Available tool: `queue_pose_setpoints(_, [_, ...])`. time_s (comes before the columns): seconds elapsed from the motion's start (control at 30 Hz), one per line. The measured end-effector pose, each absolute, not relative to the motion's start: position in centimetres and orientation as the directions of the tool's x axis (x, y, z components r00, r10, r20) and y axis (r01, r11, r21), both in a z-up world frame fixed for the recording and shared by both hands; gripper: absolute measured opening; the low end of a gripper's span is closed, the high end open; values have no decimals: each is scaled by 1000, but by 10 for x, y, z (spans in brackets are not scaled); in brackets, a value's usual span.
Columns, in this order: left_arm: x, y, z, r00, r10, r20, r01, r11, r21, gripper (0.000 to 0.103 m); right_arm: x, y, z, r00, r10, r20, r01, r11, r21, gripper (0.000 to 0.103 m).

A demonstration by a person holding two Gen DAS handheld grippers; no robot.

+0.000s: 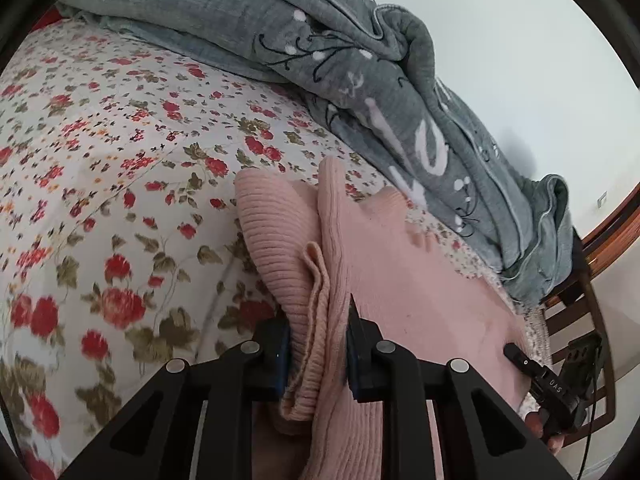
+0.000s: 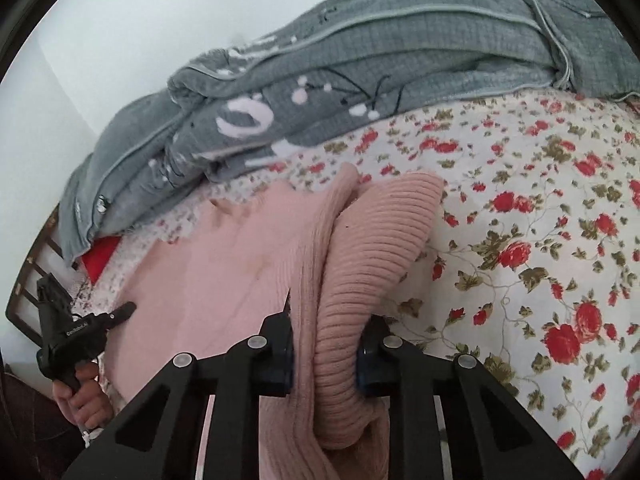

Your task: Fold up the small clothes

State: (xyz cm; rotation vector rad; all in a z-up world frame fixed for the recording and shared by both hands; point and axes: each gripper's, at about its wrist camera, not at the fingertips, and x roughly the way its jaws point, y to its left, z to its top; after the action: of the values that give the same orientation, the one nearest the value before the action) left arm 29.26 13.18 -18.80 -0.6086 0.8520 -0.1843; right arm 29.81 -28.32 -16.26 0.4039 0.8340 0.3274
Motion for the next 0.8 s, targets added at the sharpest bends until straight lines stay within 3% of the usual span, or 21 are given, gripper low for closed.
queue_pose_setpoints(0.33, [232,121,-177,643,-434,-631,-11,819,-574,22,231,-300,-140,636,432,-639,-143,880,453,21])
queue_pose_setpoints(0.43, [229,119,-182,643,-392,-658,-11,854,-519,30,219,-296,-152,652,350,-672,-113,922,371,26])
queue_pose_setpoints(0.53, [232,120,-190,635,-367,-680,-13,875,-484,38,220,-285,-159,678,181,-712,-32,976,217,36])
queue_pose_setpoints(0.63, [235,125,-195,625,-408,-666,-6,850,-527,44,207,-270,-141,736,95,-670,-6,991,133,36])
queue_pose_setpoints(0.7, [239,128,-201,620,-435,-652,-20,823,-568,46,197,-257,-128,786,45,-617,11,996,87,41])
queue_pose_setpoints(0.8, [243,128,-205,621,-452,-640,-41,797,-603,46,190,-232,-117,816,70,-573,-26,996,85,47])
